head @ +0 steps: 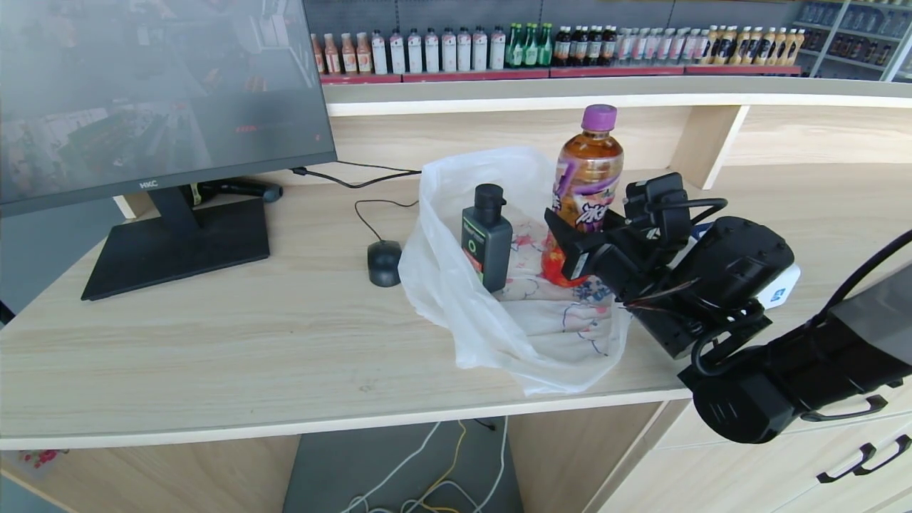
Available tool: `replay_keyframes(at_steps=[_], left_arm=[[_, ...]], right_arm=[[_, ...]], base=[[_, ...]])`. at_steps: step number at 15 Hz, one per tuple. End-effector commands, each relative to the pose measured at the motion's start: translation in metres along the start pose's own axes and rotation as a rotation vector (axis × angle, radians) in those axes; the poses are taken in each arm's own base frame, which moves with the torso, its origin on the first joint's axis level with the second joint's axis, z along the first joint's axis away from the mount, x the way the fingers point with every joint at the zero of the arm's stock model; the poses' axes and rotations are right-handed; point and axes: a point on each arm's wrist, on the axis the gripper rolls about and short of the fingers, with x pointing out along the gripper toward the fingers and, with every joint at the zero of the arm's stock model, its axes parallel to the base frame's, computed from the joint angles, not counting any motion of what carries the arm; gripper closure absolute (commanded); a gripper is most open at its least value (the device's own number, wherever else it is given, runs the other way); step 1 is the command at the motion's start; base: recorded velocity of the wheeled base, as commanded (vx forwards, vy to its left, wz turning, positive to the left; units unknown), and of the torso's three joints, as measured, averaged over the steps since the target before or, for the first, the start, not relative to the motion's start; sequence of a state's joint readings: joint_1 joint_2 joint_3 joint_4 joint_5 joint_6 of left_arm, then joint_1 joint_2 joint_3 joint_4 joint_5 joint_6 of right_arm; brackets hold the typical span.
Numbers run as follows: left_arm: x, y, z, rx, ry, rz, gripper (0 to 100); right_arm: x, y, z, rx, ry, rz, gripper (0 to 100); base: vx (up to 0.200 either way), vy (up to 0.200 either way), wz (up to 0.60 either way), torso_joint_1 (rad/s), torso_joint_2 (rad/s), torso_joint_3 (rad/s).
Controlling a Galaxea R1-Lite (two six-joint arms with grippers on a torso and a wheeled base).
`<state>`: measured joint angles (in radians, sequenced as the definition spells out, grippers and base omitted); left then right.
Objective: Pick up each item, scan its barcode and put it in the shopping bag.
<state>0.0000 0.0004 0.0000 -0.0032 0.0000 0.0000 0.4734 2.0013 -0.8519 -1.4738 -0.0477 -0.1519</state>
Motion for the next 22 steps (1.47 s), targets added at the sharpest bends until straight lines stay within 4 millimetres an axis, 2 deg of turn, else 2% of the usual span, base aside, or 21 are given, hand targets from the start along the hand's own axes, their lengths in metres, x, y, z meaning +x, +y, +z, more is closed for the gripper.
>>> replay_keyframes(at_steps=[1,3,4,7,10,16,18,20,22], left_arm=[[0.0,0.0,0.0,0.0,0.0,0.0,0],[0.0,0.0,0.0,0.0,-0.002,0.0,0],[0.0,0.0,0.0,0.0,0.0,0.0,0],[0.0,0.0,0.0,0.0,0.0,0.0,0],[0.0,0.0,0.0,0.0,0.0,0.0,0],[0.0,0.0,0.0,0.0,0.0,0.0,0],[0.0,0.0,0.0,0.0,0.0,0.0,0],[0.0,0.0,0.0,0.0,0.0,0.0,0],[0.0,0.0,0.0,0.0,0.0,0.0,0]], right_arm=[[0.0,0.0,-0.001,0.002,0.002,0.001,100],[0.001,0.001,-0.003,0.002,0.005,0.005,100],[0.001,0.001,-0.003,0.0,0.002,0.004,0],[-0.001,0.005,0.003,0.026,-0.007,0.011,0],[-0.008,0.014,0.019,0.054,-0.04,0.014,0],[-0.033,0.007,0.05,0.093,-0.081,-0.014,0],[-0.048,-0.008,0.062,0.089,-0.104,-0.051,0],[-0.08,-0.025,0.079,0.075,-0.12,-0.094,0],[-0.117,-0.028,0.086,0.073,-0.105,-0.095,0]], base=[[0.0,0.0,0.0,0.0,0.0,0.0],[0.0,0.0,0.0,0.0,0.0,0.0],[0.0,0.0,0.0,0.0,0.0,0.0],[0.0,0.0,0.0,0.0,0.0,0.0],[0.0,0.0,0.0,0.0,0.0,0.0],[0.0,0.0,0.0,0.0,0.0,0.0],[0.0,0.0,0.0,0.0,0.0,0.0],[0.0,0.0,0.0,0.0,0.0,0.0],[0.0,0.0,0.0,0.0,0.0,0.0]])
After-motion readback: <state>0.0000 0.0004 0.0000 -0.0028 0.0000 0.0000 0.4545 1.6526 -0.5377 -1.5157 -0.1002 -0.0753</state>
